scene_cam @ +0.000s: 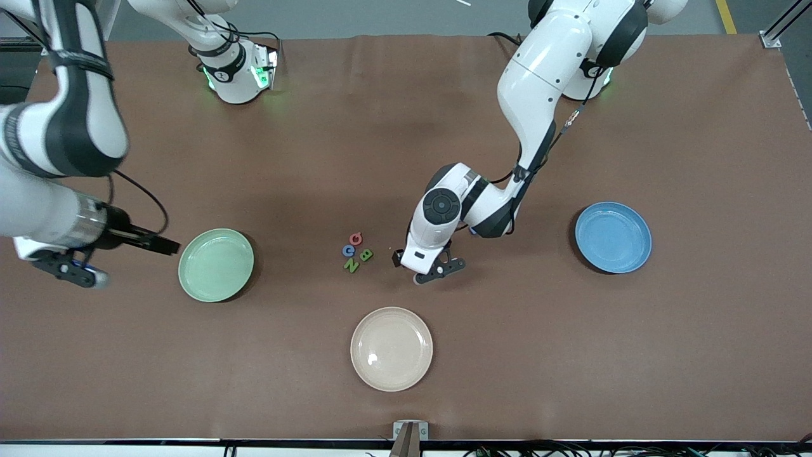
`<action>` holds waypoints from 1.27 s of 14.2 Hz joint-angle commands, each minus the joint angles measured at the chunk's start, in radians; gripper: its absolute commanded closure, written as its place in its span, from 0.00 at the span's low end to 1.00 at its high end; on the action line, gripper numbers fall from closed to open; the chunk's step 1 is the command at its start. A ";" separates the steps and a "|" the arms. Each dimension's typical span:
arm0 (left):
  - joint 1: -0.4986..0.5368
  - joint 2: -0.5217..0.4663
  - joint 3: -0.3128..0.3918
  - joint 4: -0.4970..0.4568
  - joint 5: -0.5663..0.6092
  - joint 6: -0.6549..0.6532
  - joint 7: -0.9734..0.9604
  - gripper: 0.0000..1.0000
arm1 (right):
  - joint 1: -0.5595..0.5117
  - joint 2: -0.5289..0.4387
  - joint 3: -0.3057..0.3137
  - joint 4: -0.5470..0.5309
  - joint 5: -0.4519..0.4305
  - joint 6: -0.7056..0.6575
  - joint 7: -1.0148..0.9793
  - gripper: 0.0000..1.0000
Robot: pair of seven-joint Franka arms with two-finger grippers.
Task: Sort upper and lower case letters into plates
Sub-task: 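Grasp the green q with the left gripper while the right gripper grasps N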
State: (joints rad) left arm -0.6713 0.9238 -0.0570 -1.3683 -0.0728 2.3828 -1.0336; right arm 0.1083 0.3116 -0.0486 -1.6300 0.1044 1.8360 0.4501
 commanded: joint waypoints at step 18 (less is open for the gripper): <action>-0.019 0.013 0.020 0.025 0.002 -0.037 -0.029 0.55 | 0.426 0.417 -0.010 0.045 -0.003 0.494 0.654 0.29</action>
State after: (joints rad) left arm -0.6777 0.9223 -0.0503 -1.3578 -0.0728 2.3489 -1.0433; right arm 0.5185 0.7006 -0.0472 -1.6202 0.1066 2.3306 1.0752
